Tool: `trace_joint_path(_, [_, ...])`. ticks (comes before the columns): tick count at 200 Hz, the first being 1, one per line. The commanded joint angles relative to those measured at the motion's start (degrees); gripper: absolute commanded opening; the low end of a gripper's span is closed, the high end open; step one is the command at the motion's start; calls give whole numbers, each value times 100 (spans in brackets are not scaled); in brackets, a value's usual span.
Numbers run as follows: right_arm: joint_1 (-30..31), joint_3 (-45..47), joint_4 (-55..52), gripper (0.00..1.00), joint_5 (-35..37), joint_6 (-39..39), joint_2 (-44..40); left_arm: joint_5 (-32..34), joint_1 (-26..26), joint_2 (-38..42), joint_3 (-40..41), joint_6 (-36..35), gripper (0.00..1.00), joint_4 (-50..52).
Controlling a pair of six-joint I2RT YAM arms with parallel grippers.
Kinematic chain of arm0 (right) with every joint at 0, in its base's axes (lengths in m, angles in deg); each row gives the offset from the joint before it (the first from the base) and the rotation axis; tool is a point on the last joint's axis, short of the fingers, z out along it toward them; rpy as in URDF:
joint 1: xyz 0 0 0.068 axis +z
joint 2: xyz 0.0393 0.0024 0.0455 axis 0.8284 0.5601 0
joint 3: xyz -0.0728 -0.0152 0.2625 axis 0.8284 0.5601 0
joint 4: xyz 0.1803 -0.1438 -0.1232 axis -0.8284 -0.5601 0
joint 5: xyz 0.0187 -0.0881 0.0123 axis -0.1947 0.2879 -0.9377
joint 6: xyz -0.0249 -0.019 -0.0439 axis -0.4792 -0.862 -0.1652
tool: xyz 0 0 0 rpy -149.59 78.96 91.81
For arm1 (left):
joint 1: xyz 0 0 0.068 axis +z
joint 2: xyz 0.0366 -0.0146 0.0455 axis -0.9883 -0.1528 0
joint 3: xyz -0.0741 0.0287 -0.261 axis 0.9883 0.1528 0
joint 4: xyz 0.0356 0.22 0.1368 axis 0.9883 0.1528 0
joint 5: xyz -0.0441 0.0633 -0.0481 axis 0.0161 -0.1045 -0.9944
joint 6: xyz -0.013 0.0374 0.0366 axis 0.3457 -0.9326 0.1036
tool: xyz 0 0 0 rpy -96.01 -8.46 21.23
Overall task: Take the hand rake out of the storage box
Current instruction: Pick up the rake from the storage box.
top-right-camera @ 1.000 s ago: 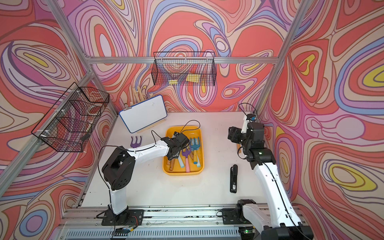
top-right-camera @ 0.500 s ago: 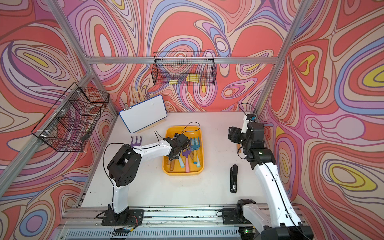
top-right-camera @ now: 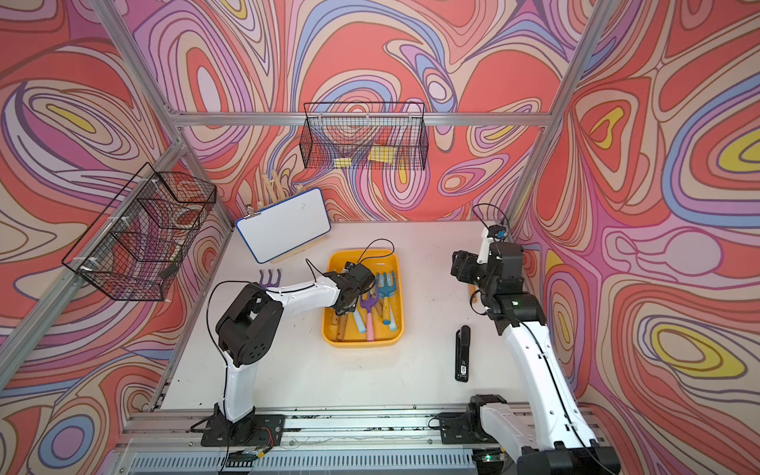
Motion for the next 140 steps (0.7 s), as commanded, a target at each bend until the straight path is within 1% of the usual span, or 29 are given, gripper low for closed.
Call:
trace_joint_path(1, [12,-122,-73,75,-33,-47,-14,-421,-32,-115,144,-14,46,331])
trace_joint_path(14, [11,-117,-78,74,-32,-47,-16,-437,-48,-23,162,-14,45,360])
trace_joint_path(36, [13,-107,-82,74,-41,-47,-40,-477,-98,51,189,12,37,367])
trace_joint_path(63, [6,-99,-99,74,-46,-47,-69,-531,-151,-66,180,56,27,369])
trace_joint_path(83, [8,-95,-98,75,-46,-51,-82,-523,-197,-157,146,75,22,375])
trace_joint_path(107, [8,-99,-99,74,-51,-47,-82,-447,-225,-100,102,69,20,437])
trace_joint_path(140, [7,-90,-89,74,-65,-47,-80,-306,-225,300,44,3,16,560])
